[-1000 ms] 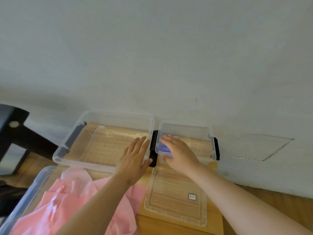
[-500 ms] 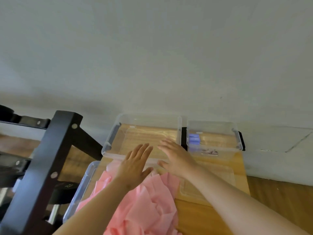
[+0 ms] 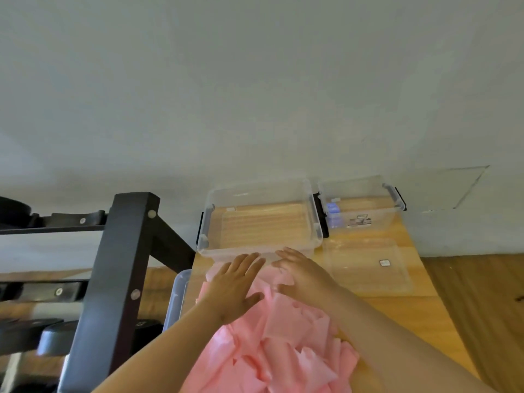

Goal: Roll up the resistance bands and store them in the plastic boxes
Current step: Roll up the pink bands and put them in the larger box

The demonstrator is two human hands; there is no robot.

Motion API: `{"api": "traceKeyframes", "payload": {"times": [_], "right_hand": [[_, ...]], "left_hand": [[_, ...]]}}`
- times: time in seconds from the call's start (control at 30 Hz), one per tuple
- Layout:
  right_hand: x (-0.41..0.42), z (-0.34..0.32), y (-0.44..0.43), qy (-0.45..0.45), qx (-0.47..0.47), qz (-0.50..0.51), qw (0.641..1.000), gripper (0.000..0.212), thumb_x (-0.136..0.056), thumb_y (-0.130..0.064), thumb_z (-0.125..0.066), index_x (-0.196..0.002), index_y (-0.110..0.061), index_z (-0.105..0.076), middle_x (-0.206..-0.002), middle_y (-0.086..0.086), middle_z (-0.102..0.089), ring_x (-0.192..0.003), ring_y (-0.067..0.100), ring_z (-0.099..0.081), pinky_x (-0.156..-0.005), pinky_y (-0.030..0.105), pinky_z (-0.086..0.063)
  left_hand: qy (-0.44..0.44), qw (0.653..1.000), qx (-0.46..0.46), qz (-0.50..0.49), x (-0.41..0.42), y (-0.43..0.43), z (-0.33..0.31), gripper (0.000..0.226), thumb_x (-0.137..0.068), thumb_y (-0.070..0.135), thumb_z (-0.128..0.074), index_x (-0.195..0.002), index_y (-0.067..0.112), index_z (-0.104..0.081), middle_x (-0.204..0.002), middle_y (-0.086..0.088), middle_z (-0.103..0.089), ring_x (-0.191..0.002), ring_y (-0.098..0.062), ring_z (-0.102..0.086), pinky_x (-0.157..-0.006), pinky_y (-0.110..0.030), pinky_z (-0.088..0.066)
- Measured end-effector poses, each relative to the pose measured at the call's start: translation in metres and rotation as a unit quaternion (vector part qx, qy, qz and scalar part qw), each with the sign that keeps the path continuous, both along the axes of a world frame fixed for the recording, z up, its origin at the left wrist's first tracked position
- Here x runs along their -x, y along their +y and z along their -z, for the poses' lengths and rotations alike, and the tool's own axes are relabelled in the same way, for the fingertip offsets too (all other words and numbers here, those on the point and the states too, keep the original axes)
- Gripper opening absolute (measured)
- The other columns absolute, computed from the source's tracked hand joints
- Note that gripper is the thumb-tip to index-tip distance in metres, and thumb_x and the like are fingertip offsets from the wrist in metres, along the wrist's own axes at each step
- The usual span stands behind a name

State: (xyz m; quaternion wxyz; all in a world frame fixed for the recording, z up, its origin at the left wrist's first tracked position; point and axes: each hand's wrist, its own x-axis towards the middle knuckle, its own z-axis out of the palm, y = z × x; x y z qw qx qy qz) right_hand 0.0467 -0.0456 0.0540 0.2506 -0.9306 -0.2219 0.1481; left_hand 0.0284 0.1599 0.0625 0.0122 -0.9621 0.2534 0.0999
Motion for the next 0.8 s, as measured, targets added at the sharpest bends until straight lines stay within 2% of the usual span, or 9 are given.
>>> {"api": "traceKeyframes", "payload": {"times": [0.1, 0.27, 0.47, 0.67, 0.73, 0.8], "right_hand": [[0.005, 0.007, -0.005, -0.005, 0.006, 0.013, 1.000, 0.053, -0.093, -0.036, -0.057, -0.142, -0.021, -0.043, -0.160, -0.002, -0.018, -0.148, 0.010, -0.007, -0.119, 0.031, -0.014], [0.007, 0.038, -0.013, -0.021, 0.010, 0.012, 1.000, 0.045, -0.095, -0.030, -0.056, -0.138, -0.020, -0.049, -0.159, -0.003, -0.021, -0.148, 0.010, -0.008, -0.118, 0.028, -0.014], [0.003, 0.092, -0.016, -0.040, -0.006, -0.001, 0.999, 0.043, -0.094, -0.034, -0.057, -0.135, -0.021, -0.053, -0.157, -0.006, -0.026, -0.147, 0.008, -0.011, -0.116, 0.027, -0.013], [-0.002, 0.142, -0.008, -0.088, -0.011, 0.003, 0.996, 0.042, -0.094, -0.040, -0.055, -0.129, -0.018, -0.058, -0.153, -0.004, -0.034, -0.145, 0.009, -0.017, -0.117, 0.029, -0.017], [-0.001, 0.156, -0.004, -0.123, 0.005, -0.001, 0.992, 0.040, -0.092, -0.045, -0.054, -0.119, -0.017, -0.064, -0.149, -0.002, -0.041, -0.144, 0.013, -0.022, -0.116, 0.031, -0.019], [0.002, 0.167, 0.000, -0.169, 0.009, -0.003, 0.986, 0.033, -0.089, -0.044, -0.059, -0.106, -0.017, -0.068, -0.135, -0.001, -0.055, -0.139, 0.016, -0.032, -0.113, 0.030, -0.023]], "left_hand": [[0.014, 1.000, 0.005, -0.002, 0.010, -0.009, 0.003, 0.091, -0.073, 0.067, -0.003, -0.153, 0.024, -0.008, -0.161, 0.002, -0.006, -0.148, -0.020, -0.008, -0.116, -0.038, -0.017], [0.006, 1.000, 0.010, -0.016, 0.020, -0.019, 0.040, 0.093, -0.071, 0.068, 0.000, -0.153, 0.024, -0.009, -0.161, 0.002, -0.006, -0.148, -0.021, -0.008, -0.116, -0.037, -0.017], [-0.019, 0.998, 0.037, -0.057, 0.025, -0.030, 0.106, 0.092, -0.071, 0.069, 0.001, -0.153, 0.028, -0.007, -0.160, 0.009, -0.004, -0.147, -0.014, -0.006, -0.116, -0.031, -0.014], [-0.080, 0.981, 0.150, -0.099, 0.024, -0.031, 0.156, 0.083, -0.079, 0.065, -0.004, -0.150, 0.026, -0.024, -0.156, 0.010, -0.023, -0.142, -0.010, -0.018, -0.113, -0.024, -0.017], [-0.114, 0.975, 0.167, -0.089, 0.023, -0.027, 0.167, 0.078, -0.083, 0.062, -0.009, -0.147, 0.024, -0.032, -0.152, 0.008, -0.031, -0.140, -0.011, -0.024, -0.111, -0.025, -0.020], [-0.135, 0.973, 0.171, -0.078, 0.024, -0.023, 0.177, 0.074, -0.084, 0.060, -0.014, -0.140, 0.022, -0.043, -0.148, 0.006, -0.037, -0.137, -0.013, -0.029, -0.109, -0.026, -0.024]]}}
